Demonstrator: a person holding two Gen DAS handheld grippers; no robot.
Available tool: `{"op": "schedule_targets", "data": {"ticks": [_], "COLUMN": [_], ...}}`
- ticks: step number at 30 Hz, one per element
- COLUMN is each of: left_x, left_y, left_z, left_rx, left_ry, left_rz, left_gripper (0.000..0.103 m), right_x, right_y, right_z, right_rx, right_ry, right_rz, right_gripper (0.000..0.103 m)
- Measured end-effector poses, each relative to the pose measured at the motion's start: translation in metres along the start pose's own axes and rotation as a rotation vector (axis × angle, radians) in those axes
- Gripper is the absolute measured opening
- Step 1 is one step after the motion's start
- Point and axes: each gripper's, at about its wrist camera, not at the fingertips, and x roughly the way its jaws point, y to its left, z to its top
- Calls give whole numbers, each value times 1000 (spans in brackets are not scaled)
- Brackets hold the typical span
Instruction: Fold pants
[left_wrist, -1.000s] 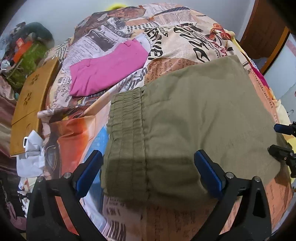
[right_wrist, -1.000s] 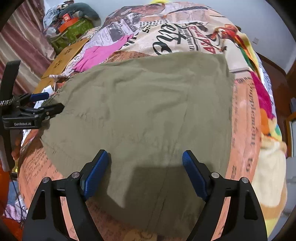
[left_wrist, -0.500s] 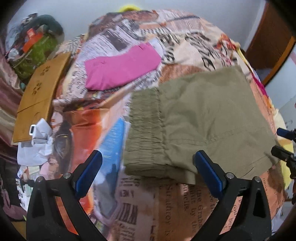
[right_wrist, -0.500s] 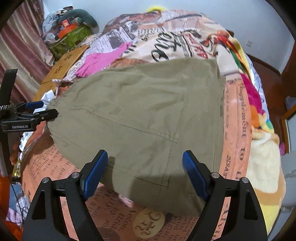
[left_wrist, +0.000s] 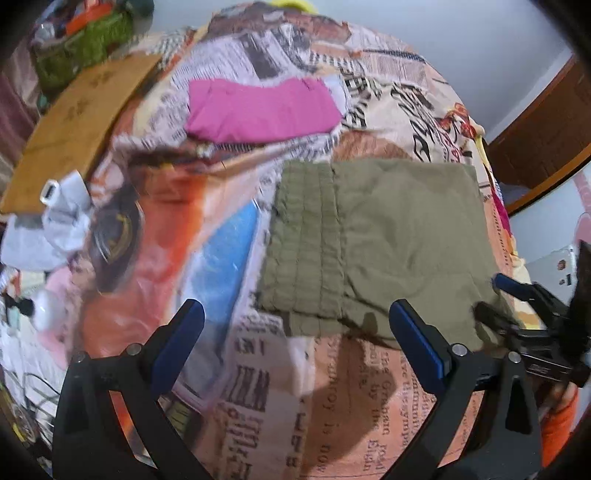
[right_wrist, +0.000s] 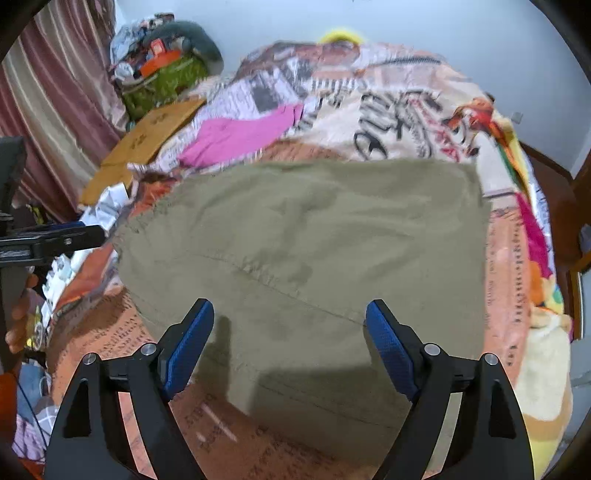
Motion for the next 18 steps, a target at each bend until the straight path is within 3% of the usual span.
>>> {"op": "schedule_targets", "data": {"ticks": [8, 14, 18], "left_x": [26, 34, 46], "left_y": [-10, -17, -11], "left_z": [-13, -14, -5], "left_rx": [-59, -91, -169], "left_ry": [140, 177, 205], "left_rz": [-220, -296, -372], "left_gripper": [101, 102, 102], "right_x": [10, 10, 10], "right_y": [-1, -1, -2], "right_z": [-7, -10, -11], "right_rx": [-21, -19, -17], "right_ry": [34, 28, 29], "right_rz": [15, 25, 31], "right_gripper": [84, 84, 84]}}
